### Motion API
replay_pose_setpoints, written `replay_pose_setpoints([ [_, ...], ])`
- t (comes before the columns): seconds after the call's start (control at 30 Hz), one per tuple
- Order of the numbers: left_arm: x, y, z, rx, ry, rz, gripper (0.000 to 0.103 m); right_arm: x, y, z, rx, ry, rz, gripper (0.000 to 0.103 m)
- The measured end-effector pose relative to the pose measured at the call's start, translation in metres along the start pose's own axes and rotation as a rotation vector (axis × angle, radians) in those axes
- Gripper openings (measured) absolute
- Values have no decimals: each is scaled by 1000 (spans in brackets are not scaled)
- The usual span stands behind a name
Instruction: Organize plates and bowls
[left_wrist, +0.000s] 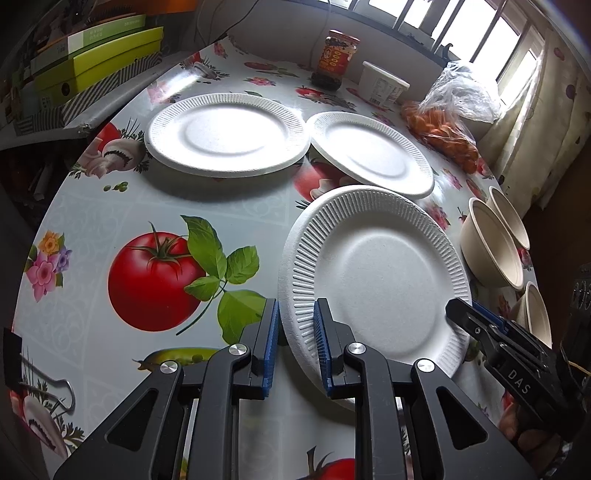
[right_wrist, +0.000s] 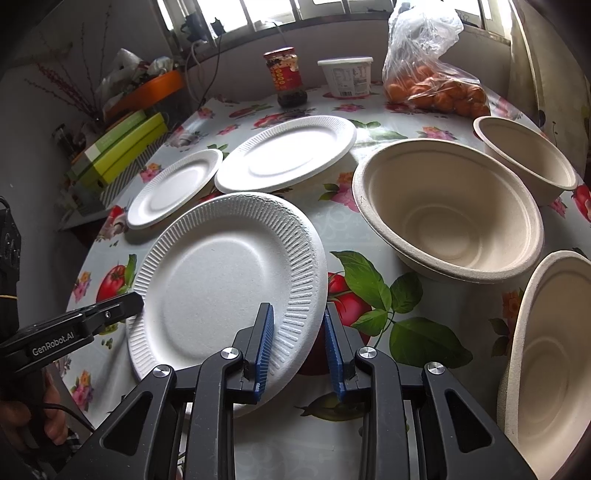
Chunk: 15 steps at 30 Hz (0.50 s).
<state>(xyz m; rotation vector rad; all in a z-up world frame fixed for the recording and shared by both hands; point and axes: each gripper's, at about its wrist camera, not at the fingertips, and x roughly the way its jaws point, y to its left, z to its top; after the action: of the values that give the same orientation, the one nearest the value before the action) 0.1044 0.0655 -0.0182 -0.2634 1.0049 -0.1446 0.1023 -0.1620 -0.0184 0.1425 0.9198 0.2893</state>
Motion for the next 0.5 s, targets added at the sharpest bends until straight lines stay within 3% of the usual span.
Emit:
replay_pose_setpoints([
  [0.5,-11,2,3,3,-15,0,20,-5,8,5,-21,-10,-17,26],
])
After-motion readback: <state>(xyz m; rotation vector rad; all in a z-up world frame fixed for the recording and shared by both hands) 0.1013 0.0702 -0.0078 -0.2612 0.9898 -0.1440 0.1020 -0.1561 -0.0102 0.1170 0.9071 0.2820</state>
